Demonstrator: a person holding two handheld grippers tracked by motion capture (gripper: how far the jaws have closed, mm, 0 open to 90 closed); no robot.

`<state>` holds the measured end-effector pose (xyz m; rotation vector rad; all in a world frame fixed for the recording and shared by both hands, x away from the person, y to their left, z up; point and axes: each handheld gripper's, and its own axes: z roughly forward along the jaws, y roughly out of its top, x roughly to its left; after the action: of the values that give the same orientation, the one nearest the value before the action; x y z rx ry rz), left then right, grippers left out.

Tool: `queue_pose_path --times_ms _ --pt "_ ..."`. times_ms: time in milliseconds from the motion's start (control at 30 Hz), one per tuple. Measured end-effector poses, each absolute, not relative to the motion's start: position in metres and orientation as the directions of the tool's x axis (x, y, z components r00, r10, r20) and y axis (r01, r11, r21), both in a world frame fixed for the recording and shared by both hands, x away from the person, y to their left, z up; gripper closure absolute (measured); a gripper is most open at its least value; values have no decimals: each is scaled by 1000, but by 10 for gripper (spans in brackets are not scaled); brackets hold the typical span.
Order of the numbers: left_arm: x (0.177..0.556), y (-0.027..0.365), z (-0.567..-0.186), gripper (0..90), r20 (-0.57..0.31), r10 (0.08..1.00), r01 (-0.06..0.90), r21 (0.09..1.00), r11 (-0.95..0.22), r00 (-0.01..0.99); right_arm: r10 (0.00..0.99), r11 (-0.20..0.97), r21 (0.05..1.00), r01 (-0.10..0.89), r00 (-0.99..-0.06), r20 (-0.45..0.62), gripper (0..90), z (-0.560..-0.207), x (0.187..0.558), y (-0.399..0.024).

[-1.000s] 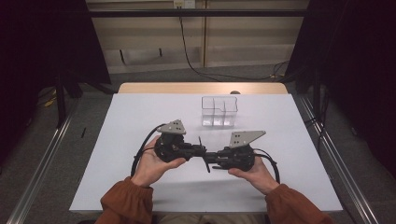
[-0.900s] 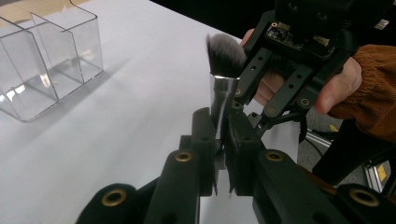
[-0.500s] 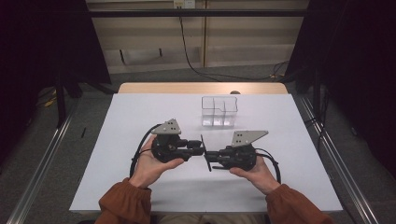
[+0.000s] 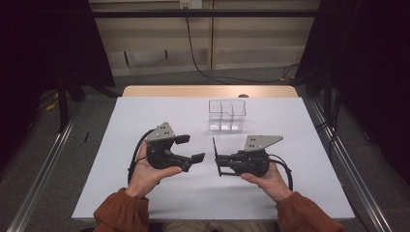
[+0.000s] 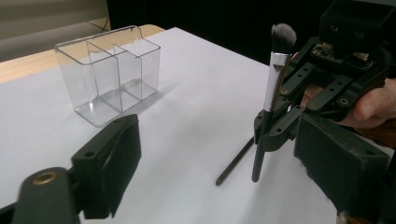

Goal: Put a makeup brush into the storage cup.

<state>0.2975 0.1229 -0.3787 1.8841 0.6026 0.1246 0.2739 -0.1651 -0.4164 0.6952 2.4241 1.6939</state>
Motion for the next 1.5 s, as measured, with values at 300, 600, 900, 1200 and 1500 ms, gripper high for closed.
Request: queue_pose_path --times_ms 300,600,900,1200,1500 --pt "299 142 -388 28 -216 493 366 902 -230 843 426 275 912 305 -889 169 847 -416 273 -168" --pt "293 167 -395 30 -190 561 342 923 -178 806 432 267 915 304 -886 168 847 -415 272 -170" --pt "283 194 -406 27 -143 642 315 935 -161 753 439 260 918 298 -883 163 847 -413 271 -172" --pt "273 222 -413 27 -130 691 286 951 -115 711 450 249 920 302 -878 166 847 -412 271 -175" --pt "262 242 -423 27 -149 725 297 951 -81 673 464 238 923 302 -870 165 847 -411 272 -178"
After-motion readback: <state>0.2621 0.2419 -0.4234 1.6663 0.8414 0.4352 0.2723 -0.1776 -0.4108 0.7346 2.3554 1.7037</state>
